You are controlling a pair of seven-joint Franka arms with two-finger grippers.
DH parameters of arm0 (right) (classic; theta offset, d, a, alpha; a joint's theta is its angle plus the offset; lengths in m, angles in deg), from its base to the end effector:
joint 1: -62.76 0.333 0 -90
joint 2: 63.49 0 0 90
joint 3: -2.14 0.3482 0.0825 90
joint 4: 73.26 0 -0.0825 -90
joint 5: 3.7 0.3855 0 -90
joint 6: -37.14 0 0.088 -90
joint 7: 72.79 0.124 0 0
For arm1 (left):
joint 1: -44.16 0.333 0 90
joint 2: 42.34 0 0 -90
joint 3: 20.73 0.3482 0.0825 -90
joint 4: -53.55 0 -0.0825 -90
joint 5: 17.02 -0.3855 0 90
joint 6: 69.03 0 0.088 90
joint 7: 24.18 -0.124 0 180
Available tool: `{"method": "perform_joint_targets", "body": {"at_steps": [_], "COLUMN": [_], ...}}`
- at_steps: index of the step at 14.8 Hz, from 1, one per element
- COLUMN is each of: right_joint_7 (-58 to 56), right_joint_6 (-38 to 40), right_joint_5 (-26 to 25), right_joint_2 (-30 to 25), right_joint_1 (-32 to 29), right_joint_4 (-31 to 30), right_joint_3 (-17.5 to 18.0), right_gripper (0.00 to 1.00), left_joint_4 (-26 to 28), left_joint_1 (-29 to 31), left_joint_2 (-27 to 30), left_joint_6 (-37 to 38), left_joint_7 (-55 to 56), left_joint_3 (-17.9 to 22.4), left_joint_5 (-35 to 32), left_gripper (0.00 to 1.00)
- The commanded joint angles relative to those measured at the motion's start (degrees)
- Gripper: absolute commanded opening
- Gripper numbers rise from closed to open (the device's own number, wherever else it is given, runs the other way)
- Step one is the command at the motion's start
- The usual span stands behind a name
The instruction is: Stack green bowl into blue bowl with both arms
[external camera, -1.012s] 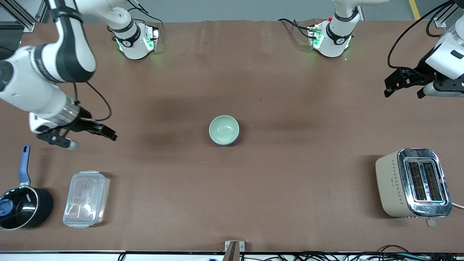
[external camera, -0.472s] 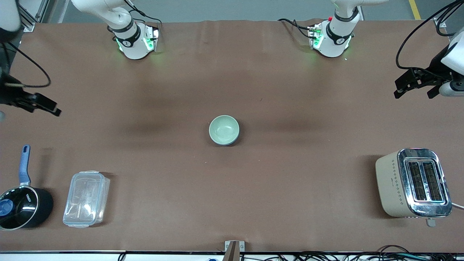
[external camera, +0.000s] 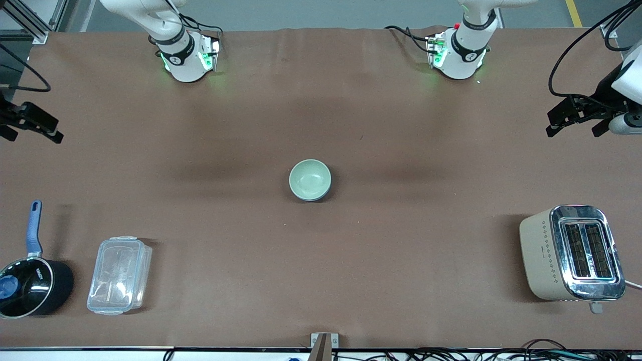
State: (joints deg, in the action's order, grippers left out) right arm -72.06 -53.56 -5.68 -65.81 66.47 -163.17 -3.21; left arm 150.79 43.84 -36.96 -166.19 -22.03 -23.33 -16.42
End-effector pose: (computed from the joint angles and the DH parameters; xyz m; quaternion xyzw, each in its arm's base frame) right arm 0.5443 -0.0210 0.6638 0.9993 -0.0209 0.0269 0.0156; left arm 0.5358 -0.0297 0.6420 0.9989 -0.0063 0.0460 0.0051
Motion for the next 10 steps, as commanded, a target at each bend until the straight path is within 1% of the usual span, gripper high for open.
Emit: {"method": "perform_joint_targets", "body": {"at_steps": [1, 4, 7, 10], "right_joint_7": [0.06, 0.06, -0.55, -0.11], "right_joint_6": [3.94, 4.12, 4.04, 4.12], "right_joint_5": [-1.36, -0.48, 2.5, 2.42], "right_joint_2": [-0.66, -0.41, -0.23, -0.32], "right_joint_1": [-4.68, -5.81, -8.45, -8.63], "right_joint_4": [1.76, 2.46, 2.64, 2.55], "right_joint_3": [4.64, 4.29, 3.85, 4.11], "right_gripper": [1.0, 1.0, 1.0, 1.0], "left_joint_4": [-1.71, -1.88, -3.37, -3.55], "left_joint_1": [0.67, 1.2, 1.28, 0.76], "left_joint_2": [-0.99, -0.73, -0.99, -1.95], "left_joint_6": [0.57, 0.83, 2.41, 2.68], "left_joint_7": [-0.74, -1.0, -1.09, -0.91], "left_joint_3": [0.05, 0.05, 0.14, -0.3], "left_joint_5": [-1.12, -1.12, -1.12, -1.12], "left_gripper": [1.0, 1.0, 1.0, 1.0]}}
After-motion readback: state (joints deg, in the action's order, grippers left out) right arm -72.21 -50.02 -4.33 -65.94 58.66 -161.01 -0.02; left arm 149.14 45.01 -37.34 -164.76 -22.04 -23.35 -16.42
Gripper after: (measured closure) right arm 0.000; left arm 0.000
